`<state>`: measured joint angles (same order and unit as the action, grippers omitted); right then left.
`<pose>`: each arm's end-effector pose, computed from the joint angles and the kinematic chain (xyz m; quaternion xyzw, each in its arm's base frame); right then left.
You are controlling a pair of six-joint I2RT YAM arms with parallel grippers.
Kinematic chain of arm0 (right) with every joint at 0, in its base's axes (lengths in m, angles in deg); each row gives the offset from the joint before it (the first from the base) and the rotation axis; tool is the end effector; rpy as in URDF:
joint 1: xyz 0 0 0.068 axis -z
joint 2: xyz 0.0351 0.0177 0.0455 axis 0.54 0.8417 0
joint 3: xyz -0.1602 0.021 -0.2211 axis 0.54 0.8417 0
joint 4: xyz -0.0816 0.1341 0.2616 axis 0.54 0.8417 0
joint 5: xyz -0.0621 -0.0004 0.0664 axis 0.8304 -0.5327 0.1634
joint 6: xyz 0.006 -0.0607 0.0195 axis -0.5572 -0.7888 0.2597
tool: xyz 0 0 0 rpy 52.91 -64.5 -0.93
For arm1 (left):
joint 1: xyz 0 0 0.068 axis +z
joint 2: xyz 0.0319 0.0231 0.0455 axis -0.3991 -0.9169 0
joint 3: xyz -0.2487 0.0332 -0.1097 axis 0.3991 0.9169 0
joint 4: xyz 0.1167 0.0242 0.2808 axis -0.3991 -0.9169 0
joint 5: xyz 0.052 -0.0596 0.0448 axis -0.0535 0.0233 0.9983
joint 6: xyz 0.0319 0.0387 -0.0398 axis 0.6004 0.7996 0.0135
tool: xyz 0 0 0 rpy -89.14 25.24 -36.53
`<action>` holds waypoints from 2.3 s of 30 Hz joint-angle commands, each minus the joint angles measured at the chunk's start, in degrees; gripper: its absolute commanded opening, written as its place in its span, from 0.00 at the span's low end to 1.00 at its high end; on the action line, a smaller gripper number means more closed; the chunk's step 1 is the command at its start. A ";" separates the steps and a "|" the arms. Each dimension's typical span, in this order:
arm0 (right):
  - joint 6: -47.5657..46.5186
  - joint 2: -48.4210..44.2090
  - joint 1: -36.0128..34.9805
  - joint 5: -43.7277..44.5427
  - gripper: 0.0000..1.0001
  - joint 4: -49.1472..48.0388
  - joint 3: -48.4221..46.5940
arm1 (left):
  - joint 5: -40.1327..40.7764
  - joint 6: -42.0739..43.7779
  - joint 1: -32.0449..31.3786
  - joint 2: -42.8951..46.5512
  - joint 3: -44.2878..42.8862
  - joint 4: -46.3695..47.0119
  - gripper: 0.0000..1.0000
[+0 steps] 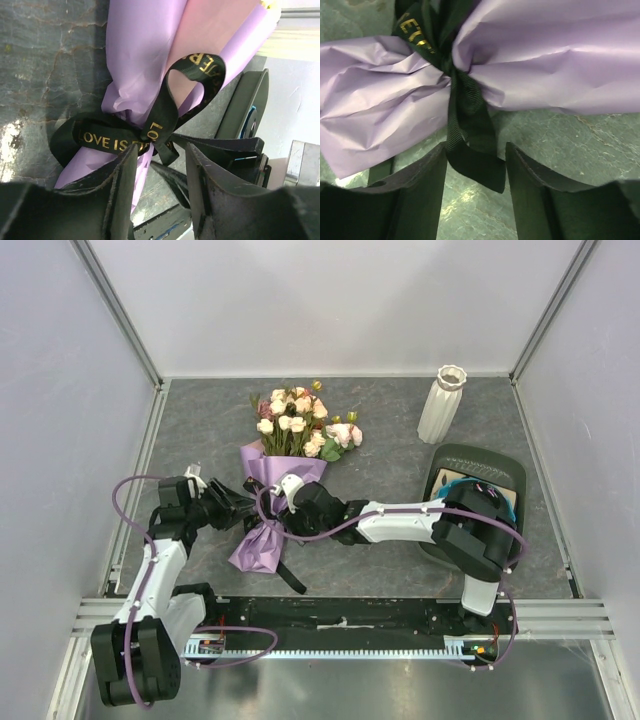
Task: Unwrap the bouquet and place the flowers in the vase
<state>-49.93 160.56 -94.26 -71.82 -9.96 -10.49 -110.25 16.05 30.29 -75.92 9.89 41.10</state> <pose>0.2073 0.3776 0.1338 -0.3893 0.8210 0.2235 0.3527 0.2302 -0.0003 0.1681 -0.2769 0.8357 -0.3794 0.2846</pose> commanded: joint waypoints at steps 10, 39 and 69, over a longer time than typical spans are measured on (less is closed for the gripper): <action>0.43 -4.53 0.41 8.07 0.19 -3.04 -1.40 | -3.09 -1.22 1.14 0.05 0.89 -0.50 0.51; 2.19 -6.65 0.23 6.13 0.51 -0.31 -1.76 | -1.96 0.35 9.50 -12.44 3.97 5.04 0.56; 3.60 -6.91 0.32 4.38 0.53 -2.07 -1.15 | 7.90 2.29 1.32 -9.12 3.62 7.05 0.02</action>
<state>-47.54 156.30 -93.96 -66.07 -9.87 -11.50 -102.23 15.76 31.75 -89.36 15.68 46.23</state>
